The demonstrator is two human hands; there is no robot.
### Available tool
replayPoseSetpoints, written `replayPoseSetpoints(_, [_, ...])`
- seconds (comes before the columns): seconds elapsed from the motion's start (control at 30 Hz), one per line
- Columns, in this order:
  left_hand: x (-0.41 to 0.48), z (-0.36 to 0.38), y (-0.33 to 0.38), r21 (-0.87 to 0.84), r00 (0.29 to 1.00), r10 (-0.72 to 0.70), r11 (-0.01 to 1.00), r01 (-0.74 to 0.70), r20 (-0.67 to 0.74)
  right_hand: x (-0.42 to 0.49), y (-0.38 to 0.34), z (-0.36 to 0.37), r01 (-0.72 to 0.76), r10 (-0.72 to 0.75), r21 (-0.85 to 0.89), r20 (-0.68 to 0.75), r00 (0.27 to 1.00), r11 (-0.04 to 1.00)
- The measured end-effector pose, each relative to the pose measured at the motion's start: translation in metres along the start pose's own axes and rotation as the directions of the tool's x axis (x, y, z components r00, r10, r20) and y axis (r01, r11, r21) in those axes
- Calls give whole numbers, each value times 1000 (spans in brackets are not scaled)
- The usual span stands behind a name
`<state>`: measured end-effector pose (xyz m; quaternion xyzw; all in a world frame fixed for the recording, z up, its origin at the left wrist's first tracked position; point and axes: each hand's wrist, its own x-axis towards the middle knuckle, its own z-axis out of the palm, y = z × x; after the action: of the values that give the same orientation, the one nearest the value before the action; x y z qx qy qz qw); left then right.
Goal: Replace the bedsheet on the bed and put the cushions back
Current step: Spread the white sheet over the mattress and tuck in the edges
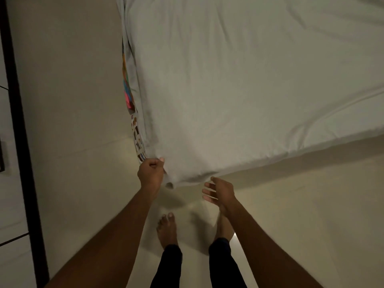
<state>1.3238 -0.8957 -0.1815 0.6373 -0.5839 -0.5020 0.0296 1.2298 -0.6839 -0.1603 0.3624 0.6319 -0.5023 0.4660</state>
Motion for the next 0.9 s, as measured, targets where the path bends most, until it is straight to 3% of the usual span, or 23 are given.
replayPoseSetpoints(0.13, [-5, 1, 4, -75, 997, -6, 997, 0, -81, 19, -6, 20, -148, 96, 410, 146, 985, 900])
replayPoseSetpoints(0.27, [10, 4, 3, -149, 979, -202, 968, 202, 12, 32, -5, 34, -194, 75, 676, 202, 977, 711])
replayPoseSetpoints(0.3, [7, 2, 11, -177, 948, -306, 932, 317, 88, 37, -3, 36, -195, 68, 704, 205, 976, 683])
replayPoseSetpoints(0.37, [3, -1, 17, -157, 817, -495, 818, 553, 295, 46, -1, 39, -186, 61, 745, 193, 979, 640])
replayPoseSetpoints(0.43, [5, -3, 18, -78, 690, -556, 750, 657, 464, 55, 1, 43, -173, 70, 765, 166, 984, 621])
replayPoseSetpoints(0.5, [11, 2, 13, -85, 615, -576, 690, 719, 538, 63, 2, 48, -146, 67, 788, 132, 989, 599])
replayPoseSetpoints(0.6, [17, 22, 4, -223, 606, -572, 599, 769, 552, 71, 3, 59, -121, 81, 824, 91, 993, 554])
replayPoseSetpoints(0.73, [16, 41, -1, -382, 691, -492, 590, 712, 529, 72, 1, 59, -118, 125, 838, 60, 990, 533])
replayPoseSetpoints(0.8, [12, 41, 2, -416, 718, -457, 599, 685, 525, 68, -1, 55, -136, 100, 815, 96, 990, 563])
replayPoseSetpoints(0.9, [9, 43, 2, -482, 710, -479, 522, 703, 516, 62, -7, 54, -118, -14, 783, 159, 987, 611])
